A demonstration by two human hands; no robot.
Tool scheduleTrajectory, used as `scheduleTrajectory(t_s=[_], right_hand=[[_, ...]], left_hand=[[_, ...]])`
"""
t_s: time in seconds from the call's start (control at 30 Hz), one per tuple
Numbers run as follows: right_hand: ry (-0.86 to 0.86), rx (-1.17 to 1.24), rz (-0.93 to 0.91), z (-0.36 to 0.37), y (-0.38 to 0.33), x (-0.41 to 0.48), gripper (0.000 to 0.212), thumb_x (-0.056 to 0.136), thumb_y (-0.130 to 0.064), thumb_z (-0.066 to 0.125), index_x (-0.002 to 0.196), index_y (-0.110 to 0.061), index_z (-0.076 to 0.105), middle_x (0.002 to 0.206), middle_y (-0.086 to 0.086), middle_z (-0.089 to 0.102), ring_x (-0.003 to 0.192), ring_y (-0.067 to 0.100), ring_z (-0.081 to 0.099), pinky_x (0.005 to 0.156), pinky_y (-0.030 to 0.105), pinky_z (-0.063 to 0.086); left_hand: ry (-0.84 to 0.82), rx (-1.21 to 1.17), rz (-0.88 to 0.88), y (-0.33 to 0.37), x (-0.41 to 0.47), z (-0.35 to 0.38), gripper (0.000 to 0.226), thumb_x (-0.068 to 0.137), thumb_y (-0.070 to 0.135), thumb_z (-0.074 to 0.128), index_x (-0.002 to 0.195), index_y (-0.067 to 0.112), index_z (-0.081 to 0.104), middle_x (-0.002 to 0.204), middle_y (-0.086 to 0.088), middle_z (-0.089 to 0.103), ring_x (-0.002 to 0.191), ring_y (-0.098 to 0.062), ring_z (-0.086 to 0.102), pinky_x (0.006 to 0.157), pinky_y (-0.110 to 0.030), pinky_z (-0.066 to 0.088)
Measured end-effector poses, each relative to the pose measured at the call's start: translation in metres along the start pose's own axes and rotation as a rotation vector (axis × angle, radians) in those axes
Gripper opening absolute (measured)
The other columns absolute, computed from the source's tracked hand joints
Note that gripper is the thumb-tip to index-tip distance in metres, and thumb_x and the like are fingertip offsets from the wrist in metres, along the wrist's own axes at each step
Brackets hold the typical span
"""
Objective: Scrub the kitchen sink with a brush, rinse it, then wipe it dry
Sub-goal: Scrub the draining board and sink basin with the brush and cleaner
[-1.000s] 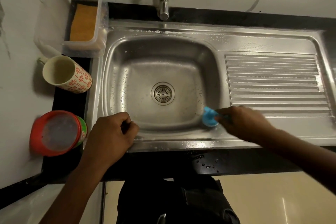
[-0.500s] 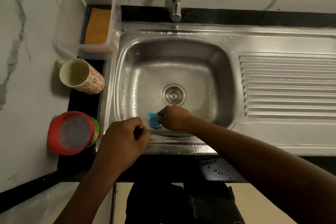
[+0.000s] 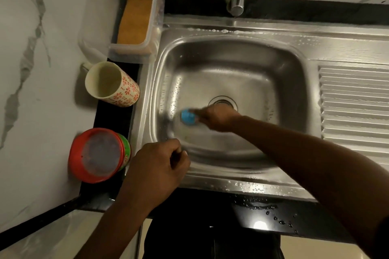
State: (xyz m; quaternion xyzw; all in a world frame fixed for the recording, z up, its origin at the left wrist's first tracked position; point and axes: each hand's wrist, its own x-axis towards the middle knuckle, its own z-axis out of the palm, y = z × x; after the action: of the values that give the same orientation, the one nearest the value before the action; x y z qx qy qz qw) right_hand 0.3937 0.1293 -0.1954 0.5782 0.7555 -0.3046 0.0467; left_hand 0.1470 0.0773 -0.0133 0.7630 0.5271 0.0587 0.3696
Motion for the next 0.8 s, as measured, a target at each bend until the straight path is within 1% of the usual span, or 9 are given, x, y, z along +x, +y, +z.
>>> scheduleTrajectory(t_s=[0.1,0.17,0.27,0.33,0.43,0.5,0.63,0.7,0.8], right_hand=[[0.316,0.259,0.368,-0.021,0.022,0.034,0.051,0.106,-0.047,0.05,0.156,-0.042,0.043,0.133,0.013,0.069,0.113,0.036,0.068,0.092,0.038,0.051],[0.371,0.418,0.415,-0.019,0.026,0.042,0.051,0.105,-0.041,0.053,0.155,-0.037,0.047,0.133,0.015,0.069,0.113,0.035,0.069,0.094,0.039,0.053],[0.046,0.398,0.098,0.017,-0.006,0.009,0.052,0.105,-0.038,0.057,0.155,-0.036,0.047,0.125,0.007,0.073,0.106,0.024,0.071,0.098,0.036,0.054],[-0.129,0.301,-0.12,0.034,-0.023,-0.018,0.053,0.104,-0.037,0.056,0.155,-0.041,0.045,0.104,0.007,0.077,0.089,0.023,0.072,0.086,0.032,0.054],[-0.111,0.129,-0.207,0.028,-0.001,-0.006,0.053,0.105,-0.047,0.047,0.157,-0.04,0.043,0.097,0.013,0.077,0.084,0.029,0.072,0.079,0.034,0.054],[0.031,0.126,-0.06,0.008,0.016,0.018,0.056,0.103,-0.057,0.041,0.158,-0.042,0.039,0.103,0.013,0.076,0.087,0.031,0.073,0.081,0.04,0.057],[0.392,0.408,0.317,-0.028,0.035,0.063,0.049,0.106,-0.036,0.055,0.154,-0.029,0.05,0.132,0.017,0.07,0.115,0.034,0.068,0.095,0.036,0.051],[0.302,0.487,0.234,-0.017,0.023,0.062,0.052,0.103,-0.039,0.06,0.153,-0.028,0.052,0.134,0.013,0.07,0.116,0.031,0.069,0.099,0.036,0.052],[-0.02,0.431,-0.026,0.02,-0.006,0.009,0.055,0.101,-0.045,0.059,0.154,-0.035,0.049,0.113,0.003,0.076,0.085,0.014,0.068,0.086,0.029,0.053]], left_hand=[[-0.021,0.002,-0.006,0.0,0.002,-0.001,0.025,0.092,0.035,0.066,0.07,0.028,0.057,0.06,0.01,0.06,0.055,-0.009,0.061,0.052,-0.035,0.053],[-0.024,0.01,-0.003,-0.001,0.004,-0.001,0.026,0.093,0.035,0.065,0.07,0.027,0.056,0.059,0.009,0.059,0.055,-0.009,0.061,0.052,-0.035,0.052],[0.0,0.021,0.0,-0.002,0.009,0.0,0.028,0.093,0.034,0.068,0.069,0.026,0.054,0.058,0.007,0.058,0.054,-0.01,0.059,0.05,-0.035,0.049],[-0.016,0.019,-0.005,-0.003,0.011,0.001,0.027,0.093,0.034,0.069,0.071,0.03,0.055,0.058,0.009,0.058,0.056,-0.008,0.06,0.05,-0.024,0.044],[-0.034,0.005,-0.003,-0.004,0.011,0.003,0.027,0.095,0.037,0.067,0.072,0.03,0.055,0.059,0.011,0.058,0.058,-0.007,0.061,0.052,-0.026,0.047],[-0.029,-0.009,-0.011,-0.007,0.01,0.003,0.028,0.096,0.037,0.066,0.072,0.028,0.057,0.06,0.011,0.06,0.057,-0.008,0.061,0.054,-0.034,0.052],[-0.03,-0.035,-0.02,-0.012,0.01,0.002,0.026,0.097,0.037,0.066,0.074,0.027,0.06,0.06,0.012,0.06,0.058,-0.007,0.062,0.055,-0.032,0.052],[-0.032,-0.047,-0.016,-0.011,0.01,0.002,0.027,0.097,0.037,0.067,0.073,0.028,0.059,0.059,0.012,0.059,0.057,-0.008,0.061,0.054,-0.031,0.051],[-0.017,-0.041,-0.01,-0.008,0.012,0.003,0.027,0.096,0.037,0.068,0.073,0.029,0.057,0.058,0.011,0.058,0.057,-0.008,0.06,0.053,-0.032,0.05]])
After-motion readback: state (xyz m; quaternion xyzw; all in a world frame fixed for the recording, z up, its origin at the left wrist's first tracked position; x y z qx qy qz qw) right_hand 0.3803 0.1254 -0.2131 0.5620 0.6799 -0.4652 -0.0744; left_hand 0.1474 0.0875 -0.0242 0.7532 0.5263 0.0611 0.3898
